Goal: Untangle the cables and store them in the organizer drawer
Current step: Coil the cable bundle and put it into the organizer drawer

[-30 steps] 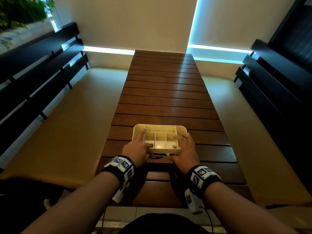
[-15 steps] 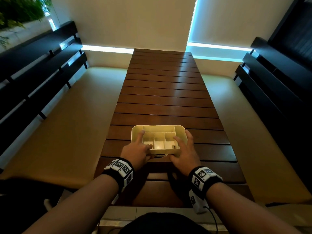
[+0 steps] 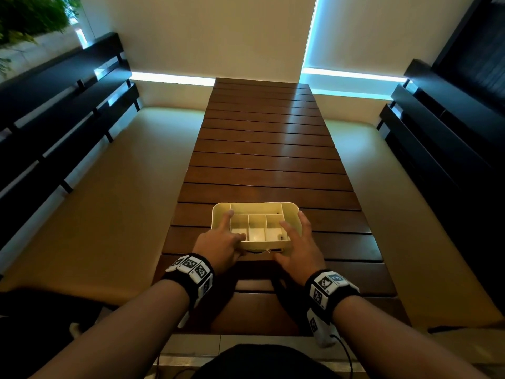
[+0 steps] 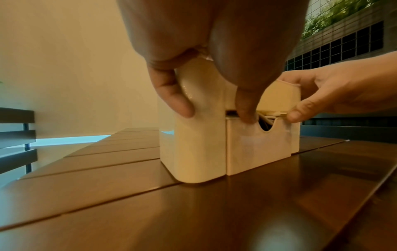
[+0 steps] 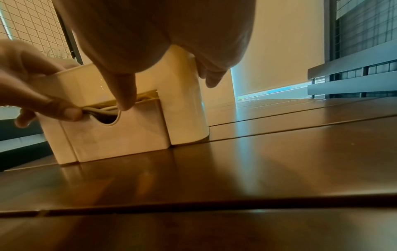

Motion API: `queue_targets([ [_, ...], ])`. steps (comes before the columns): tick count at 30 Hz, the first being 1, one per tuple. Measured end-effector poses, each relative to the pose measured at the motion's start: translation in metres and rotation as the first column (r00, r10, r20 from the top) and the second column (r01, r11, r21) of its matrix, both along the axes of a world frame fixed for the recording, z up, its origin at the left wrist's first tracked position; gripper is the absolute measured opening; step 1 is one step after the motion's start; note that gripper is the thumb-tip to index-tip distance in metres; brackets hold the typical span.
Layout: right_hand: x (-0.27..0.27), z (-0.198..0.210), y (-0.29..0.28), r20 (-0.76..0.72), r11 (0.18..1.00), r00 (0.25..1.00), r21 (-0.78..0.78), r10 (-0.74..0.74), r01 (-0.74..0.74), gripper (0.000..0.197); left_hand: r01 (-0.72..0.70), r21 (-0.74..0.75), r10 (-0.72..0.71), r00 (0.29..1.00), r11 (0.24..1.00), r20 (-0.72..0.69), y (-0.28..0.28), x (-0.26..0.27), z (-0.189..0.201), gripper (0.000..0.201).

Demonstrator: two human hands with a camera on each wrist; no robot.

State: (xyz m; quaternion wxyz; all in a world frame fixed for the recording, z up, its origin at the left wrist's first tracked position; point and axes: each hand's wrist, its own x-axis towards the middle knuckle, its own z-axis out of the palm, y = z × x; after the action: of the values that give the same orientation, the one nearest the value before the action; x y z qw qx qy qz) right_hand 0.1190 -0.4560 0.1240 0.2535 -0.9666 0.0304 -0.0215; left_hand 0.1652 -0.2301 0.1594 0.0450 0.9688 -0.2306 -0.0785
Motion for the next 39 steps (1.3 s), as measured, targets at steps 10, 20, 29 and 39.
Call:
queue_targets([
  [10,0.001,0.0,0.005,-0.019,0.999,0.999,-0.01,-0.044,0.044,0.082,-0.02,0.007,0.02,1.0,1.0,0.006,0.0,0.001,-0.001,0.044],
  [20,0.001,-0.018,0.017,0.062,0.982,0.988,0.138,-0.138,0.128,0.072,-0.049,-0.007,0.049,0.999,0.999,-0.004,-0.004,-0.002,-0.005,0.05],
  [29,0.0,-0.018,-0.002,0.072,0.999,0.997,0.0,-0.036,0.036,0.076,0.027,0.057,-0.028,1.0,0.998,0.01,0.005,0.005,-0.007,0.045],
  [39,0.028,0.003,-0.016,0.055,0.831,0.937,-0.482,0.344,-0.277,0.096,0.085,0.045,-0.086,0.996,0.995,0.031,0.004,0.006,-0.002,0.041],
])
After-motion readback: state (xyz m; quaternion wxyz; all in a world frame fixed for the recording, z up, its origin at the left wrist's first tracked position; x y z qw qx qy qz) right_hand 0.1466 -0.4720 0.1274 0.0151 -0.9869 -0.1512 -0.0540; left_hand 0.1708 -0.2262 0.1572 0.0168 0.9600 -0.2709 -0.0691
